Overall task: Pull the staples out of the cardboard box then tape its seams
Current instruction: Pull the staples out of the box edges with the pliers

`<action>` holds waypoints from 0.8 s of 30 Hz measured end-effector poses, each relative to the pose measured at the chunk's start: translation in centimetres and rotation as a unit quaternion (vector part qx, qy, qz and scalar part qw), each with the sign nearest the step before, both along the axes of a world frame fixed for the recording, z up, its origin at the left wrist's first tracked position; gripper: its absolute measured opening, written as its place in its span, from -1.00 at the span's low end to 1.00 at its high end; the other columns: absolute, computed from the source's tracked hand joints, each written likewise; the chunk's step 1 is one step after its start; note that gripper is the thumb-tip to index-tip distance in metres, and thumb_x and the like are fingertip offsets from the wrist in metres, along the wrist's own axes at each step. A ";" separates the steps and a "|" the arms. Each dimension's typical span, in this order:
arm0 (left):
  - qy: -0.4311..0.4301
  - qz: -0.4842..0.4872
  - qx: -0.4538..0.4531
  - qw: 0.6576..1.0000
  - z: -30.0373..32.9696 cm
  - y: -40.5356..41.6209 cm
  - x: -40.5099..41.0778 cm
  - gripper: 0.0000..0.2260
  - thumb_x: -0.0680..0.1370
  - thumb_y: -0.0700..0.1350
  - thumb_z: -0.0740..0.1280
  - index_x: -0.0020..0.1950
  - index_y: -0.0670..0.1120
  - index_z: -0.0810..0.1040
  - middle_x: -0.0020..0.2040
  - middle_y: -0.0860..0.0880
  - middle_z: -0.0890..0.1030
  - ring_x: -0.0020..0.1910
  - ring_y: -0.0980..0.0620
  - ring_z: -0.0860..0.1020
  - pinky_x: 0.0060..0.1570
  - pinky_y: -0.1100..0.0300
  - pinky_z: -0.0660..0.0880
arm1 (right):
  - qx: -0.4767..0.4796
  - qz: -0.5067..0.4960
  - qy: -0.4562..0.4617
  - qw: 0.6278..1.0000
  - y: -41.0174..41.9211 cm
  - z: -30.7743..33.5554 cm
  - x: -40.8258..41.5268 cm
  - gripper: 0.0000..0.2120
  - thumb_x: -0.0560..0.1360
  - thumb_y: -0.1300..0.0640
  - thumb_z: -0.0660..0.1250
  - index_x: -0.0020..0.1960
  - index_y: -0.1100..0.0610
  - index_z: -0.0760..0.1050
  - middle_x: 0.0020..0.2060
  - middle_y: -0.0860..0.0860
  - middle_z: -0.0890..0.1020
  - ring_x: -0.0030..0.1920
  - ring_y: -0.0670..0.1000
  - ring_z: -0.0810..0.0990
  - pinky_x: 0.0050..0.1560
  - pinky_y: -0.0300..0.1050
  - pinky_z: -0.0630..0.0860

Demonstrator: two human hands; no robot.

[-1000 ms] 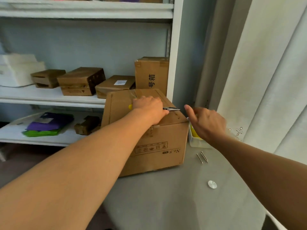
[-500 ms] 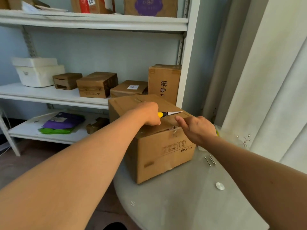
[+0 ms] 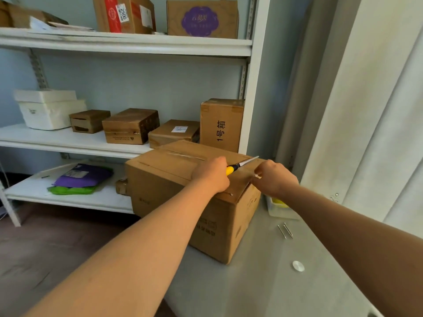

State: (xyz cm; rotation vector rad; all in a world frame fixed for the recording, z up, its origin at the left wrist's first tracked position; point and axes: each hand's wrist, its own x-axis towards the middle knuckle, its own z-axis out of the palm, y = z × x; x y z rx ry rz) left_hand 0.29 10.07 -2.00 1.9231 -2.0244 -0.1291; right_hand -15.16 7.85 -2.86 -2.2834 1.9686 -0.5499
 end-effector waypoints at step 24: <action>-0.187 -0.113 -0.020 0.976 -0.2 1.1 1.9 -0.46 0.43 0.32 0.29 0.20 -0.05 0.44 0.12 -0.04 0.51 0.08 -0.05 0.50 0.05 0.01 0.51 | 0.126 0.030 -0.015 0.991 1.5 0.9 -2.2 -0.44 0.51 0.12 0.38 0.45 0.17 0.30 0.32 0.10 0.45 0.26 0.13 0.47 0.23 -0.02 0.43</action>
